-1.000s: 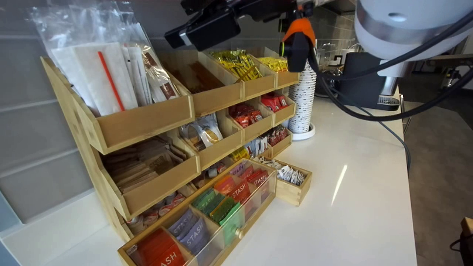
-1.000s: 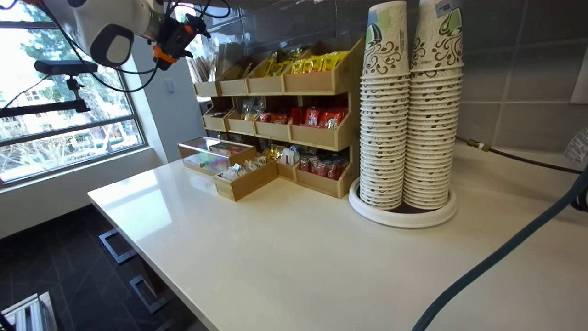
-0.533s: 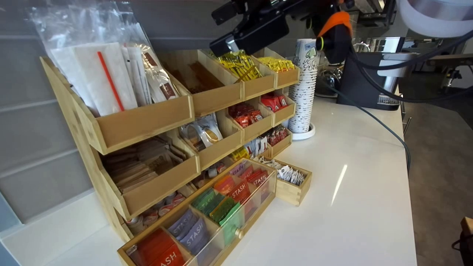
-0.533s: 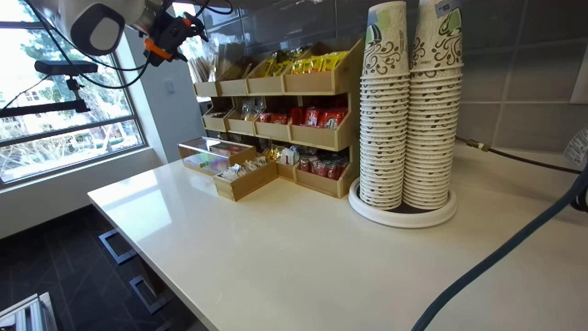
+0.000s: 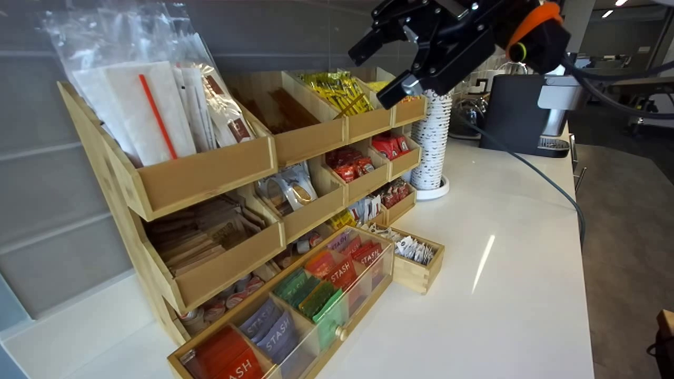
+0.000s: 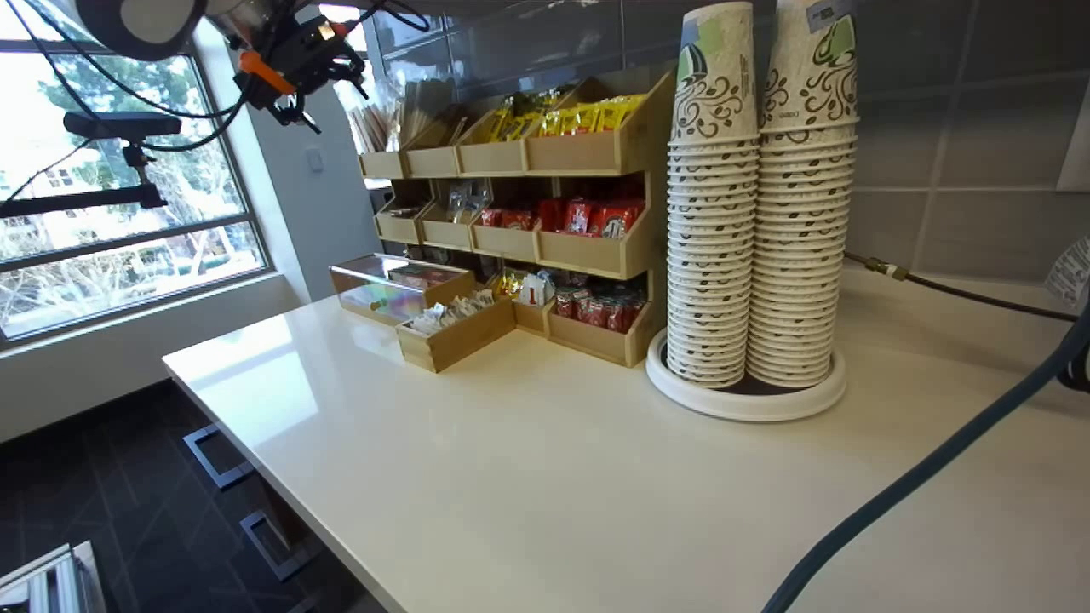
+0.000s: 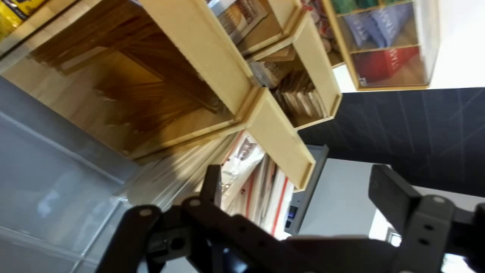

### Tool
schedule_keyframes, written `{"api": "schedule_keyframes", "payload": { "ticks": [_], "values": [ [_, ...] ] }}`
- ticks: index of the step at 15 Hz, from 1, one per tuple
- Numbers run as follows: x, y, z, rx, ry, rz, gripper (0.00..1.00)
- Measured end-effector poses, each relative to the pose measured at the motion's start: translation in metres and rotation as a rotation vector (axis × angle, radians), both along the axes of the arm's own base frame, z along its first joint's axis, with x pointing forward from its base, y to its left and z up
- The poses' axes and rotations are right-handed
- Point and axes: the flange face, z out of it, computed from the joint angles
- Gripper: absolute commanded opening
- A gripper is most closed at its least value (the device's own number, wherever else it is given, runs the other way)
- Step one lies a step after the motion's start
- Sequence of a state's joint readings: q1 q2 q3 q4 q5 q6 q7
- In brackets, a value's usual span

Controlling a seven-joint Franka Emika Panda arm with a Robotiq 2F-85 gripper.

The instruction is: Put the plastic on the rack

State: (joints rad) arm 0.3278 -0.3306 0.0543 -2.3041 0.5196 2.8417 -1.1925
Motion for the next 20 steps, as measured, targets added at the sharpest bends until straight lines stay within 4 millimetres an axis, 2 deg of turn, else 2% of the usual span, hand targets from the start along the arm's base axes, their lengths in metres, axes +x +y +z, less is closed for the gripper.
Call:
{"api": "schedule_keyframes", "payload": {
  "ticks": [6,11,20],
  "values": [
    [-0.037,0.008,0.022,-0.106,0.125,0.124,1.0],
    [-0.058,0.003,0.035,-0.091,0.197,0.131,1.0],
    [-0.08,-0.013,0.029,0.075,0.358,-0.061,1.0]
  ]
}}
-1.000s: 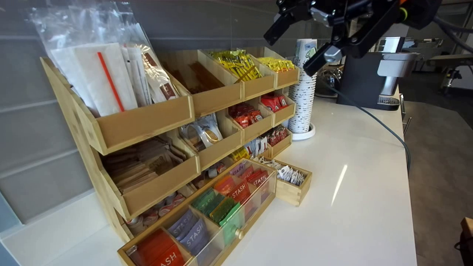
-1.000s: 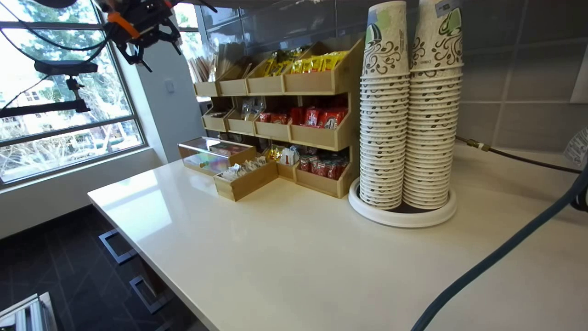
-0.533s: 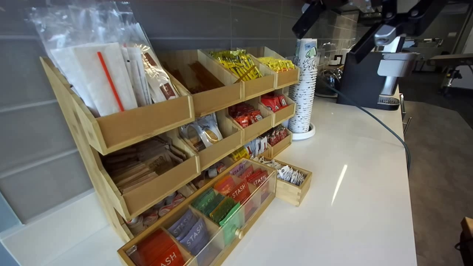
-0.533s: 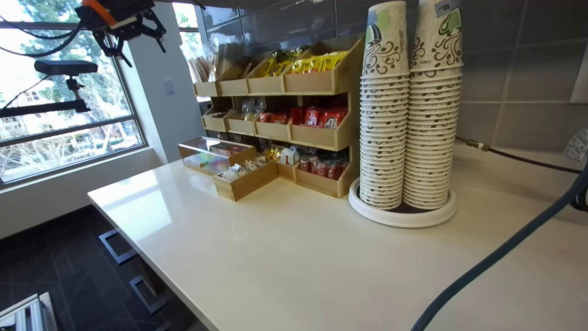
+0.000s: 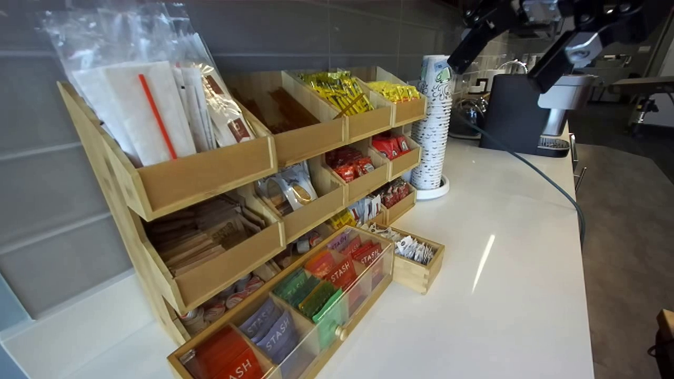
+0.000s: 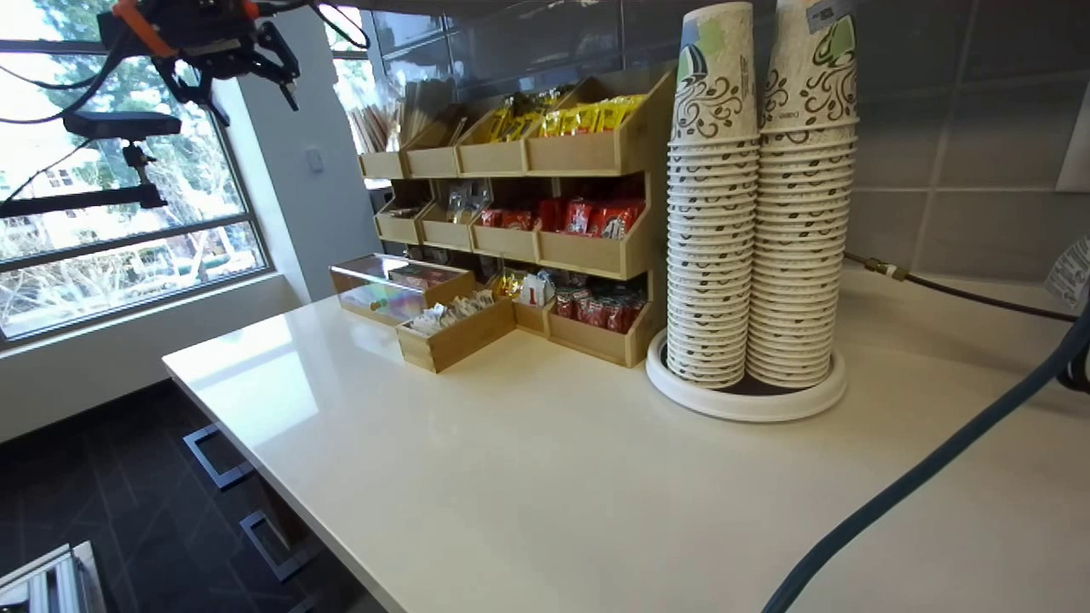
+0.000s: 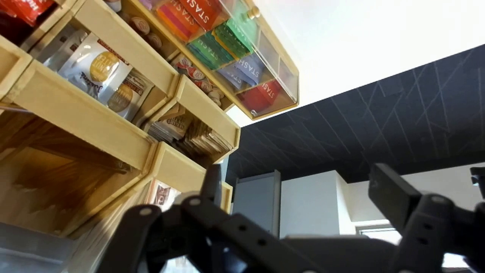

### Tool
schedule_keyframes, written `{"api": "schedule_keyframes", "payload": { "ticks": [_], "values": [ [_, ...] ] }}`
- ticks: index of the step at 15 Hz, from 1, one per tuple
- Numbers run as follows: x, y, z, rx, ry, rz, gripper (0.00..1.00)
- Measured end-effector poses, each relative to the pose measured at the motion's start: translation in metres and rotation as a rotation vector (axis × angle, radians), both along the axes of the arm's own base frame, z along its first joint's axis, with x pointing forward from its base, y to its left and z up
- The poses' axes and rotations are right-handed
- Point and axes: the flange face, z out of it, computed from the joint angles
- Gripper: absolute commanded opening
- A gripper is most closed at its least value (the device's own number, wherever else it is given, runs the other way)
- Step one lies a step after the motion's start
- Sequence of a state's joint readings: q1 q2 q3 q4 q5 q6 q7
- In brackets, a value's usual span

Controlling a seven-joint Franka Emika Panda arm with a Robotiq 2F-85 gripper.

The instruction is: Put the plastic on the rack

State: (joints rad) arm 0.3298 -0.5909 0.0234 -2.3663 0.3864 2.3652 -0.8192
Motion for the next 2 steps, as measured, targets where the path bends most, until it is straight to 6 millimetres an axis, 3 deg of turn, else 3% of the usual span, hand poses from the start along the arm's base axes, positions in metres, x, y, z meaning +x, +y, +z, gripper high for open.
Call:
{"api": "schedule_keyframes", "payload": {
  "ticks": [2],
  "values": [
    [-0.0019,-0.0051,-0.0009,0.023,-0.006,-0.02,1.0]
  ]
}}
